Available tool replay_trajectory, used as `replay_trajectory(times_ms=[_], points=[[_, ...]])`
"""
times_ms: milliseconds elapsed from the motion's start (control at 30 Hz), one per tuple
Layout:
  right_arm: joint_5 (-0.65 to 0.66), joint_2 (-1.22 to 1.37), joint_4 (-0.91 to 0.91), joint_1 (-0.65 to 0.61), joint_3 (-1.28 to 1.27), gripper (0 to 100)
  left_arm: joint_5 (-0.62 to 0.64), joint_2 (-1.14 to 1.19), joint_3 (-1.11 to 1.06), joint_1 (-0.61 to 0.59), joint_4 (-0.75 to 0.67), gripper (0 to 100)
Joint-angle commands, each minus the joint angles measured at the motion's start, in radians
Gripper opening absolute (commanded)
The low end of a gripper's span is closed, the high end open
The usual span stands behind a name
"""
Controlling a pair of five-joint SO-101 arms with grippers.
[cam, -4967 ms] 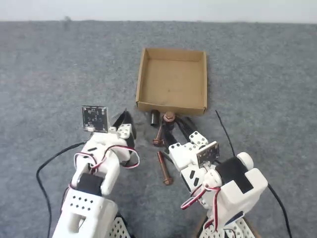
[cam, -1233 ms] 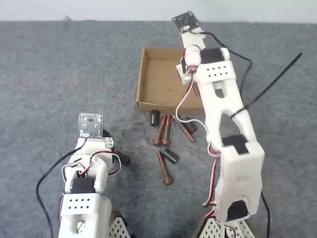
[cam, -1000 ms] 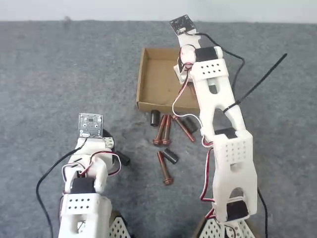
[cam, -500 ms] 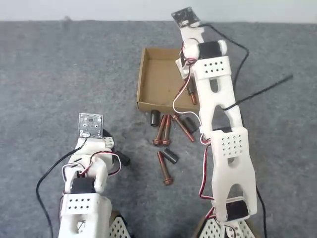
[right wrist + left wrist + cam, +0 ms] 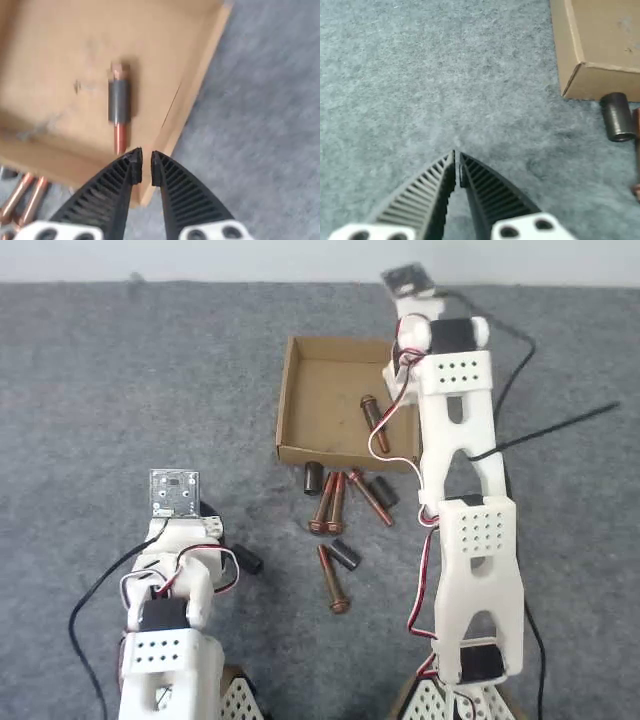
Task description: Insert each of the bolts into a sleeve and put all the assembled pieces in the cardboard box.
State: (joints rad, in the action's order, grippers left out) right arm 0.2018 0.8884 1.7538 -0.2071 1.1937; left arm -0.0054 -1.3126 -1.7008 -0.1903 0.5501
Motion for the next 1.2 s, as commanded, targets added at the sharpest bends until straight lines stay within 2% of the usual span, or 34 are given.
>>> replay_trajectory(times_ms=[0, 400, 700, 867, 1167], points=[[-0.011, -0.180, 0.044, -0.007, -0.178, 0.6, -0.005, -0.017, 0.008, -0.006, -0.005, 1], [-0.012, -0.475, 0.039, -0.018, -0.620, 0.6, -0.005, -0.017, 0.008, -0.006, -0.005, 1], [-0.011, -0.639, 0.021, -0.074, -0.879, 0.6, -0.005, -0.017, 0.008, -0.006, -0.005, 1], [-0.011, -0.720, -0.048, -0.101, -1.046, 0.6, -0.005, -0.017, 0.008, -0.006, -0.005, 1], [-0.009, -0.860, -0.306, -0.110, -1.386, 0.6, -0.005, -0.017, 0.008, -0.006, -0.005, 1]])
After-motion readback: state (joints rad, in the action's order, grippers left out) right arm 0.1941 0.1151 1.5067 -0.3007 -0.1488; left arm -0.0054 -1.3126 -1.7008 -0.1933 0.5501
